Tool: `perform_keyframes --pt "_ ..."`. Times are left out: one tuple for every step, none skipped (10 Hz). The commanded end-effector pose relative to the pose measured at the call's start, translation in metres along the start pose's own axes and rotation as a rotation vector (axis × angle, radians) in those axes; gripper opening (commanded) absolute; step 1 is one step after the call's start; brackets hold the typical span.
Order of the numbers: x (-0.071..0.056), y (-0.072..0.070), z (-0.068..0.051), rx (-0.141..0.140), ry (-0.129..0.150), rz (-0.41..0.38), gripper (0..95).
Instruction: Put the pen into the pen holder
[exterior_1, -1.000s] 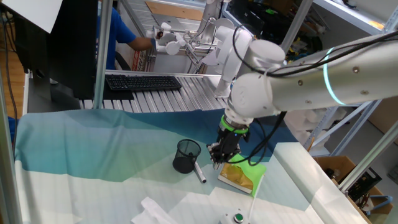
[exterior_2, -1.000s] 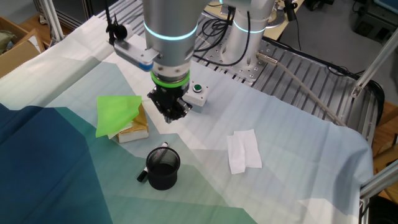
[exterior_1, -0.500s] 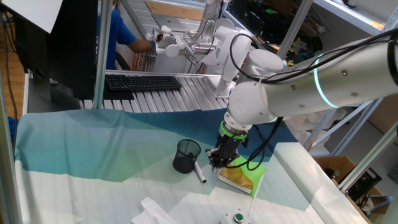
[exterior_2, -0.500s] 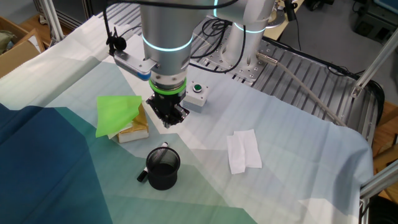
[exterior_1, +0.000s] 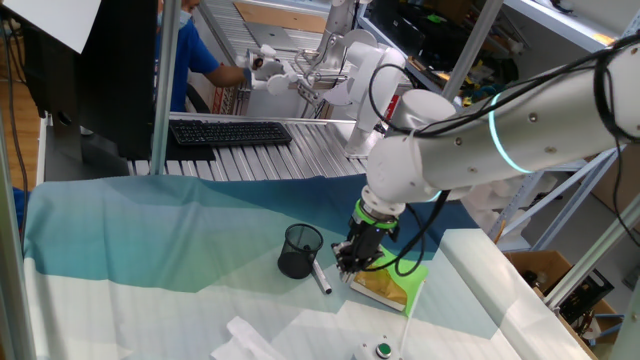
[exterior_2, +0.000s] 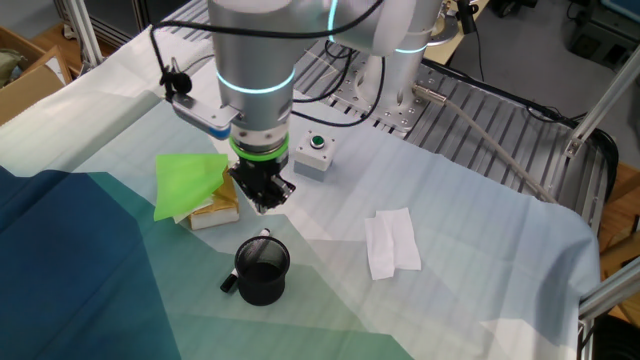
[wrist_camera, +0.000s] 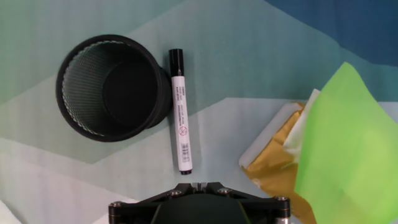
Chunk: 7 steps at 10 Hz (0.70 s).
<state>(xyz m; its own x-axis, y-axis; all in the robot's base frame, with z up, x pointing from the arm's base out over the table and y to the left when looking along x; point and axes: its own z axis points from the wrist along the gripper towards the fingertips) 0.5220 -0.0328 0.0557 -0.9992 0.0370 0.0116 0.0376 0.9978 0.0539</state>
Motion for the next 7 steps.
perform_keyframes --pt "0.002 -0.003 0.0 0.003 -0.003 0.005 0.0" --pt "0.003 -0.006 0.001 0.004 -0.005 0.006 0.0" --pt "0.008 -0.011 0.004 0.004 -0.018 0.007 0.0" --pt "0.015 -0.015 0.006 0.004 -0.019 0.007 0.0" --pt "0.018 -0.016 0.007 0.003 -0.019 0.008 0.0" --pt "0.024 -0.015 0.009 0.001 -0.018 0.019 0.0" --pt "0.024 -0.015 0.009 -0.001 -0.018 0.026 0.0"
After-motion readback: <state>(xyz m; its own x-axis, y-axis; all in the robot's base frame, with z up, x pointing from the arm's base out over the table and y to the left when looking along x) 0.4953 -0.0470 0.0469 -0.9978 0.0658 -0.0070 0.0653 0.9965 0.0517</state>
